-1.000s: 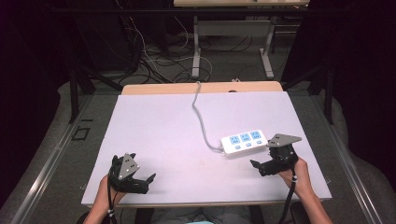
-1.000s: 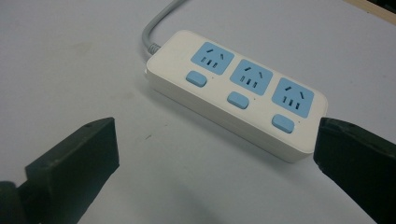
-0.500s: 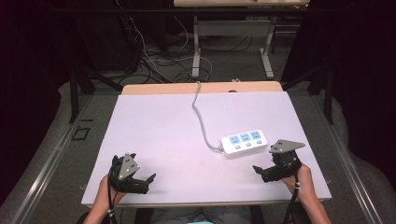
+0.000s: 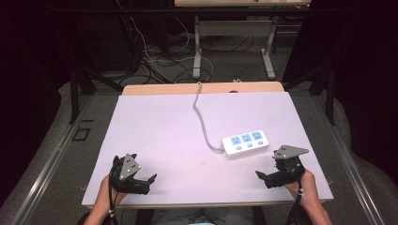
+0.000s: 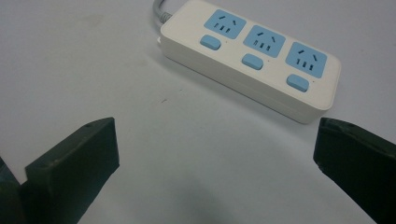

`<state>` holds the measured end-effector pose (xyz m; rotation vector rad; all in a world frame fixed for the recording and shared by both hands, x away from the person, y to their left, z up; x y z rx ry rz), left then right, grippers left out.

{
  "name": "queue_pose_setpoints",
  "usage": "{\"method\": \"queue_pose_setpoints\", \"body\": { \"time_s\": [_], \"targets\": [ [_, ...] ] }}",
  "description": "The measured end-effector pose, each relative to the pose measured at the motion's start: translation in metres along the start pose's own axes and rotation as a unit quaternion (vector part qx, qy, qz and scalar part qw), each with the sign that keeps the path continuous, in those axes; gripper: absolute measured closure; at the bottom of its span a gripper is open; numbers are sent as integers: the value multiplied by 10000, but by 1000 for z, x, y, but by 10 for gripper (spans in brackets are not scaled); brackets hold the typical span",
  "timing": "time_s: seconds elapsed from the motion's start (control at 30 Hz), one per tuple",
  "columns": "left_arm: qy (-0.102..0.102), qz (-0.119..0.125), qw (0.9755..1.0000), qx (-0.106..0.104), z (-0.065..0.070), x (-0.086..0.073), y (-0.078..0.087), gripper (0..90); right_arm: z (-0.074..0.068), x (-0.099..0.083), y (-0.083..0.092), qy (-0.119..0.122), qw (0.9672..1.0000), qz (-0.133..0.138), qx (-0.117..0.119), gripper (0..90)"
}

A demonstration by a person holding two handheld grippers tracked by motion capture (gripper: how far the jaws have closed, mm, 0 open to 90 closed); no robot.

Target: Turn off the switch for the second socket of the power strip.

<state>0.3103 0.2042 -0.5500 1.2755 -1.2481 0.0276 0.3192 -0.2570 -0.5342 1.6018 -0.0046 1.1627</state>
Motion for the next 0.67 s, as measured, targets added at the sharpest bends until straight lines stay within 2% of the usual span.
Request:
{"method": "queue_pose_setpoints", "body": {
  "time_s": [0.3, 0.67],
  "targets": [
    [-16, -25, 10000, -12, 0, 0, 0, 11, -5, -9, 0, -37, 10000, 10, -66, 0],
    [-17, -60, 10000, -12, 0, 0, -1, 11, -4, -11, -1, 66, 9999, 32, -90, 0]
  ]
}}
Point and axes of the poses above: each handheld gripper's, and its own axes: y roughly backward along the jaws, x roughly out of its top, z roughly to its right, the point moved 4 cm from there along -y, roughly forward along the jaws, and after that the axes turned 6 degrees about -z, right-handed, at the moved point
